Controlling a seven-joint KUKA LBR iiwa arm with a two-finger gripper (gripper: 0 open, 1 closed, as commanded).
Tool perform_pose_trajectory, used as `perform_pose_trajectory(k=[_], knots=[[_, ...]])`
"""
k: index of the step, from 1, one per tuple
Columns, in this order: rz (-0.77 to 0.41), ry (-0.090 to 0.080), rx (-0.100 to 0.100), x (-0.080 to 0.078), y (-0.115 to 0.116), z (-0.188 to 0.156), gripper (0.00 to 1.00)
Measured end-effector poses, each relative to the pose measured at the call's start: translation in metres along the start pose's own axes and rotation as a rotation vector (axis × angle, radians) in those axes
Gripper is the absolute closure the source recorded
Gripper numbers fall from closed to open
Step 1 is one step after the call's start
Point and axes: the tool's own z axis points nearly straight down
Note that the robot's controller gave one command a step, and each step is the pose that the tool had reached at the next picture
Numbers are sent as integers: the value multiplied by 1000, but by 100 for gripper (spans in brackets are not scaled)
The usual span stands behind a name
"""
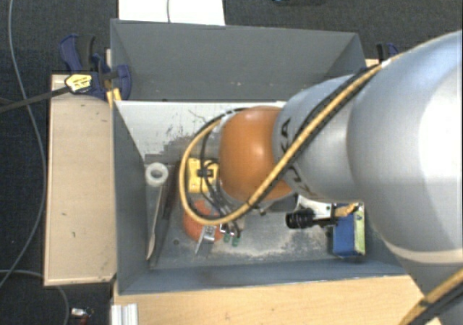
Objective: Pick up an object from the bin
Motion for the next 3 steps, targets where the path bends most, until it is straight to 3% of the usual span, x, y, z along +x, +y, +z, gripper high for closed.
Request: perform_pose_trajectory(k=[1, 2, 3], knots=[[-41, -5, -3, -3, 2, 49, 0], [216, -7, -7, 11, 10, 46, 100], [217, -7, -8, 11, 10, 46, 100]])
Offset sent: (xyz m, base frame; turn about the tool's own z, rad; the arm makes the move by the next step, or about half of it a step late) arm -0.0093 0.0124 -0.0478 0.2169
